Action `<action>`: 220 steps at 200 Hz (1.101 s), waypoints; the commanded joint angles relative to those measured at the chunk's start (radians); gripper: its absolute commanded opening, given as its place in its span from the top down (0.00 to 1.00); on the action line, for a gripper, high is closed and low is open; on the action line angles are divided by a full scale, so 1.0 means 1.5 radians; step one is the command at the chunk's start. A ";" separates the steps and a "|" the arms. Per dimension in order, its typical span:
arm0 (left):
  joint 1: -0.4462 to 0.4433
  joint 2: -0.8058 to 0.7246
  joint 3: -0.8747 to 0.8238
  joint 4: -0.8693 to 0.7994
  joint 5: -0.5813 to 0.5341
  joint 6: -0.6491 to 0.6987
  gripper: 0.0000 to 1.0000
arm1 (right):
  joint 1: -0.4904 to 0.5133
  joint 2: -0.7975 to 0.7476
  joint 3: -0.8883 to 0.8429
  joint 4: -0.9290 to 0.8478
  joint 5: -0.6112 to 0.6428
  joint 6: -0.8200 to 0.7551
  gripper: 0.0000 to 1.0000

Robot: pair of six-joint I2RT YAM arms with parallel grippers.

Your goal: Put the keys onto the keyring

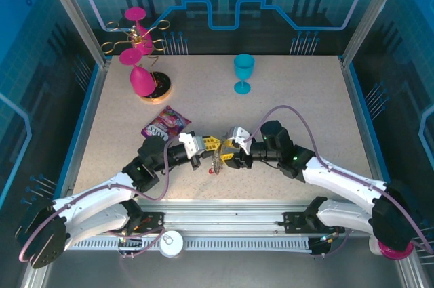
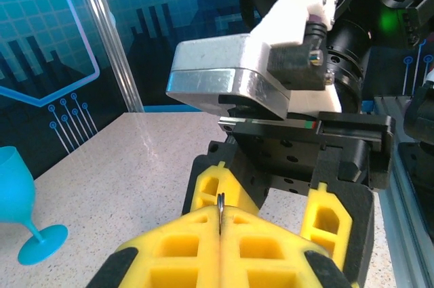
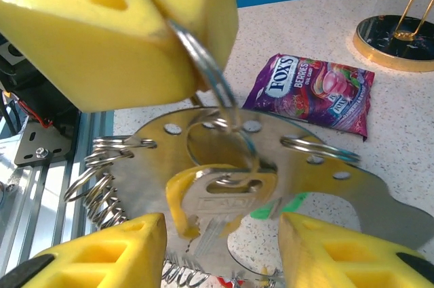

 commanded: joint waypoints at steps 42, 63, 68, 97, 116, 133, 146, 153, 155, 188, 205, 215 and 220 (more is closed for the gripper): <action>-0.004 0.004 -0.002 0.045 -0.025 -0.005 1.00 | 0.024 -0.003 0.018 0.046 0.096 -0.011 0.58; -0.003 0.005 -0.001 0.042 -0.028 -0.004 1.00 | 0.028 -0.017 0.012 0.043 0.127 -0.019 0.62; -0.003 0.006 -0.001 0.042 -0.029 -0.004 1.00 | 0.028 -0.021 0.011 0.042 0.133 -0.021 0.63; -0.004 0.011 -0.001 0.048 -0.037 -0.003 1.00 | 0.034 -0.040 0.000 0.051 0.165 -0.032 0.66; -0.003 0.015 -0.002 0.051 -0.038 -0.004 1.00 | 0.038 -0.040 -0.004 0.054 0.174 -0.039 0.63; -0.003 0.018 0.000 0.057 -0.039 -0.004 1.00 | 0.041 -0.034 -0.004 0.058 0.175 -0.042 0.61; -0.004 0.021 0.001 0.059 -0.039 -0.005 1.00 | 0.044 -0.028 -0.004 0.062 0.180 -0.043 0.61; -0.003 0.021 0.001 0.059 -0.039 -0.005 1.00 | 0.044 -0.025 -0.004 0.065 0.182 -0.045 0.61; -0.003 0.021 0.001 0.059 -0.039 -0.004 1.00 | 0.046 -0.025 -0.004 0.065 0.183 -0.046 0.61; -0.004 0.022 0.002 0.058 -0.039 -0.005 1.00 | 0.047 -0.019 -0.005 0.077 0.185 -0.048 0.68; -0.004 0.021 0.001 0.058 -0.041 -0.004 1.00 | 0.047 -0.022 -0.008 0.077 0.190 -0.051 0.75; -0.003 0.021 0.001 0.058 -0.043 -0.005 1.00 | 0.048 -0.026 -0.011 0.079 0.195 -0.054 0.79; -0.003 0.022 0.001 0.057 -0.046 -0.003 1.00 | 0.049 -0.028 -0.012 0.079 0.197 -0.055 0.81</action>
